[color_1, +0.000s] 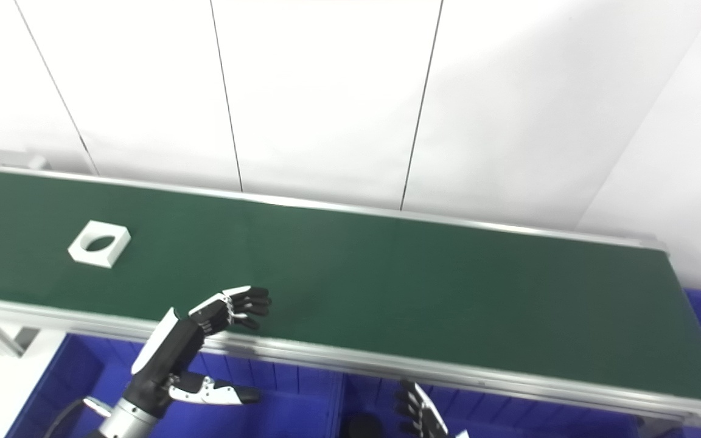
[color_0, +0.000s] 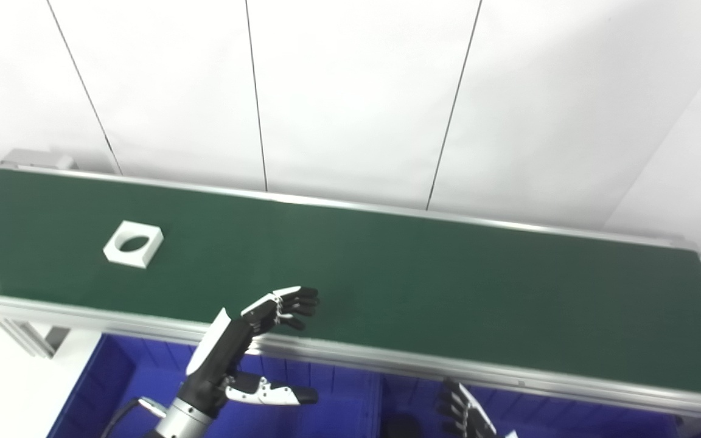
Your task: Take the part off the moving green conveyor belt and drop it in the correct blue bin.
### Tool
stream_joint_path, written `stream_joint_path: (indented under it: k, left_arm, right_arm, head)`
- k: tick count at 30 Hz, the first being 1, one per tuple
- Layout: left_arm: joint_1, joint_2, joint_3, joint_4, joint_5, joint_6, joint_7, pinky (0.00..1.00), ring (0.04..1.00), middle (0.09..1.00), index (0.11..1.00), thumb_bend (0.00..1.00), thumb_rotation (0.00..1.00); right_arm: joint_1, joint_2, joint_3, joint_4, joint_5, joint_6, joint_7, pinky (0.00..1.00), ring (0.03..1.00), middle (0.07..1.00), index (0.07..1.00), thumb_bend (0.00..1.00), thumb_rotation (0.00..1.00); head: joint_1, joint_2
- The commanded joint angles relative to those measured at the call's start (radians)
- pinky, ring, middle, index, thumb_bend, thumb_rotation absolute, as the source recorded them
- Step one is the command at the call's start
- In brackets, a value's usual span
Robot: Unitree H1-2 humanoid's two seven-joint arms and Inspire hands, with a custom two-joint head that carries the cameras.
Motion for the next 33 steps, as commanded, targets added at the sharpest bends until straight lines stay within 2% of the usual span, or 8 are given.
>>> stream_joint_path:
  k: [1,5,10,15,16,22,25,33]
  left_arm:
    - [-0.035,0.041,0.034,-0.041,0.003,-0.037,-0.029,0.73,0.79,0.839,0.85,0.84,0.34]
    - [-0.074,0.087,0.085,-0.07,0.007,-0.029,-0.07,0.73,0.805,0.846,0.855,0.84,0.38]
    - [-0.131,0.14,0.129,-0.103,0.02,0.013,-0.123,0.76,0.836,0.864,0.863,0.8,0.36]
    - [-0.227,0.184,0.157,-0.112,0.049,0.113,-0.181,0.76,0.841,0.882,0.879,0.77,0.37]
    - [-0.246,0.192,0.158,-0.108,0.061,0.131,-0.192,0.76,0.835,0.878,0.873,0.77,0.34]
    - [-0.357,0.22,0.151,0.0,0.152,0.159,-0.22,0.76,0.839,0.879,0.866,0.79,0.35]
    - [-0.412,0.24,0.136,0.07,0.218,0.164,-0.237,0.76,0.838,0.89,0.877,0.79,0.36]
    - [-0.532,0.262,0.094,0.231,0.379,0.215,-0.248,0.76,0.859,0.888,0.871,0.82,0.34]
  right_arm:
    - [-0.016,0.01,-0.005,-0.006,-0.008,-0.07,-0.013,0.75,0.828,0.857,0.91,0.85,0.24]
    - [-0.02,0.012,-0.006,0.005,-0.018,-0.081,-0.02,0.74,0.818,0.85,0.907,0.86,0.26]
    - [-0.026,0.008,-0.008,0.015,-0.017,-0.099,-0.021,0.73,0.816,0.847,0.906,0.86,0.24]
    - [-0.033,0.004,-0.014,0.024,-0.021,-0.121,-0.023,0.73,0.813,0.843,0.903,0.86,0.24]
    - [-0.034,0.002,-0.014,0.025,-0.022,-0.124,-0.023,0.73,0.812,0.845,0.901,0.85,0.24]
    - [-0.041,-0.006,-0.015,0.033,-0.017,-0.131,-0.021,0.73,0.815,0.85,0.904,0.85,0.25]
    - [-0.041,-0.007,-0.016,0.035,-0.002,-0.135,-0.022,0.73,0.812,0.845,0.9,0.85,0.22]
    - [-0.048,-0.023,0.001,0.045,0.003,-0.137,-0.044,0.72,0.803,0.839,0.898,0.85,0.24]
  head:
    - [-0.002,-0.002]
    - [-0.007,-0.006]
    - [-0.003,0.004]
    - [0.013,0.005]
    - [0.013,0.005]
    - [0.022,-0.001]
    - [0.03,-0.004]
    - [0.042,-0.011]
